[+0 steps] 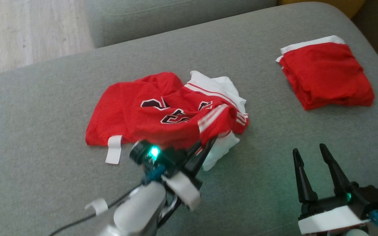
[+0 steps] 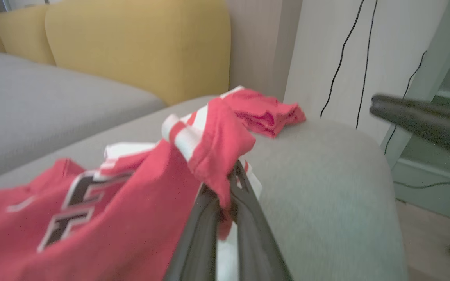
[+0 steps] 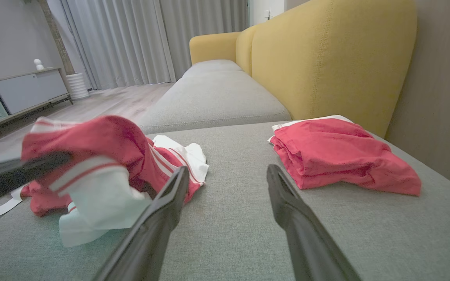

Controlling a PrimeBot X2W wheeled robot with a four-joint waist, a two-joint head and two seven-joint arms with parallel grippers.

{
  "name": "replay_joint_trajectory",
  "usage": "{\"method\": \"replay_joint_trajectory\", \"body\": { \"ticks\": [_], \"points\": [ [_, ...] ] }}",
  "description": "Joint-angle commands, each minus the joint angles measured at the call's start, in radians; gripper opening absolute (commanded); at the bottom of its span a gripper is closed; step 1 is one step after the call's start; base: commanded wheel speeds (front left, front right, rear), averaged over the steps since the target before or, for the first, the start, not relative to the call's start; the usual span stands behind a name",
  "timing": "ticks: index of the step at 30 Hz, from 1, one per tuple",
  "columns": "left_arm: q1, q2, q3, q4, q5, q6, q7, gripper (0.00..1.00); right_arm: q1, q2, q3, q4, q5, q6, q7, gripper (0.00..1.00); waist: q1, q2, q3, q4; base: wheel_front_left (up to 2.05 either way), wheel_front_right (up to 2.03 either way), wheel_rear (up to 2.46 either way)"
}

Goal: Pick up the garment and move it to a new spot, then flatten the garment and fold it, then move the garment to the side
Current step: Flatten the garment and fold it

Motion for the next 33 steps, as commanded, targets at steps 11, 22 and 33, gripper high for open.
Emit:
{"method": "replay_joint_trajectory", "body": {
  "ticks": [11,22,33],
  "points": [
    [-0.481,0.021,0.09,-0.163,-0.124,-0.014,-0.005,0.0,-0.039,0.011,0.037,-0.051,0.002,0.007,-0.004,1.0,0.0,0.0,-0.061,-0.047,0.0,0.0,0.0],
    [-0.653,0.104,0.29,-0.08,-0.23,-0.015,-0.005,0.0,0.002,0.007,0.006,-0.072,-0.008,0.007,-0.004,1.0,0.0,0.0,-0.106,0.048,0.0,0.0,0.0],
    [-0.018,0.222,0.424,-0.042,-0.319,0.065,-0.005,0.0,0.006,0.013,-0.014,-0.092,-0.015,0.007,-0.004,1.0,0.0,0.0,-0.056,0.158,0.0,0.0,0.0]
  ]
}}
